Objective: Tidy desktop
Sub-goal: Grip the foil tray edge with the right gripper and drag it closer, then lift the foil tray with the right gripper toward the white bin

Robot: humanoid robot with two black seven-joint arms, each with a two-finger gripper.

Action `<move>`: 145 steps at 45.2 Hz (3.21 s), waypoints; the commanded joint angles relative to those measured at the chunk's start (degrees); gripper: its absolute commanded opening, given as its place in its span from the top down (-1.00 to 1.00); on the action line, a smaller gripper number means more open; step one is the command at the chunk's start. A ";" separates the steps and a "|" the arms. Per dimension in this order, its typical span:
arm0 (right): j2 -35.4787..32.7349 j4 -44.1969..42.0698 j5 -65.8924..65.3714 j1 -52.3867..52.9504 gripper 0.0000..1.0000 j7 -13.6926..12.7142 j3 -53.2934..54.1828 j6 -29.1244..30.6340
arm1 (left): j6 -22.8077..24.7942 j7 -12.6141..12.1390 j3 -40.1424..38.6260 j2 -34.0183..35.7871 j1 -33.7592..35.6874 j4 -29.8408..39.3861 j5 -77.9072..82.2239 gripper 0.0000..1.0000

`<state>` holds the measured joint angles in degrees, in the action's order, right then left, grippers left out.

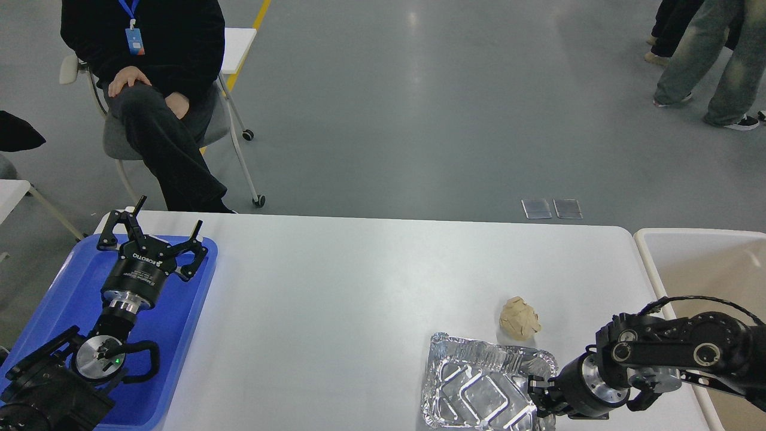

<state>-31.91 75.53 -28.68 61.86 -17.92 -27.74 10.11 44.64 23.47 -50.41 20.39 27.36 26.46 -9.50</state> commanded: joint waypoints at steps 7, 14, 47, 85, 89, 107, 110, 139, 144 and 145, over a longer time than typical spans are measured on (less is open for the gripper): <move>-0.17 -0.03 0.03 0.19 1.00 -0.01 0.06 -0.27 | 0.00 0.00 -0.04 0.00 0.06 0.00 -0.08 -0.98; -2.01 0.32 0.12 1.77 1.00 -0.01 -0.20 0.79 | 0.00 0.00 0.05 0.00 0.06 0.00 0.01 -0.98; -13.17 12.80 2.67 26.19 1.00 -0.01 -8.72 17.92 | 0.00 -0.09 0.05 0.00 0.06 0.00 0.01 -0.98; -14.41 15.44 11.19 74.80 1.00 0.25 -36.32 34.89 | 0.00 -0.09 0.05 0.00 0.06 0.00 0.01 -0.98; -13.70 15.44 12.68 79.10 1.00 0.25 -38.96 34.89 | 0.00 -0.09 0.05 0.00 0.06 0.00 0.01 -0.98; -12.65 15.09 12.95 87.11 1.00 0.25 -43.53 34.89 | 0.00 -0.09 0.05 0.00 0.06 0.00 0.01 -0.98; -12.91 14.65 12.86 87.02 1.00 0.25 -43.89 34.89 | 0.00 -0.09 0.05 0.00 0.06 0.00 0.01 -0.98; -27.40 6.56 11.72 76.22 1.00 0.16 -55.84 20.40 | 0.00 -0.09 0.05 0.00 0.06 0.00 0.01 -0.98; -31.19 3.67 11.98 69.73 1.00 0.25 -54.53 13.37 | 0.00 -0.09 0.05 0.00 0.06 0.00 0.01 -0.98; -31.63 3.23 12.16 68.23 1.00 0.25 -53.83 12.23 | 0.00 -0.09 0.05 0.00 0.06 0.00 0.01 -0.98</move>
<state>-55.88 82.46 -16.62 140.30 -17.69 -82.42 34.86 44.65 23.38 -50.36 20.39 27.43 26.47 -9.49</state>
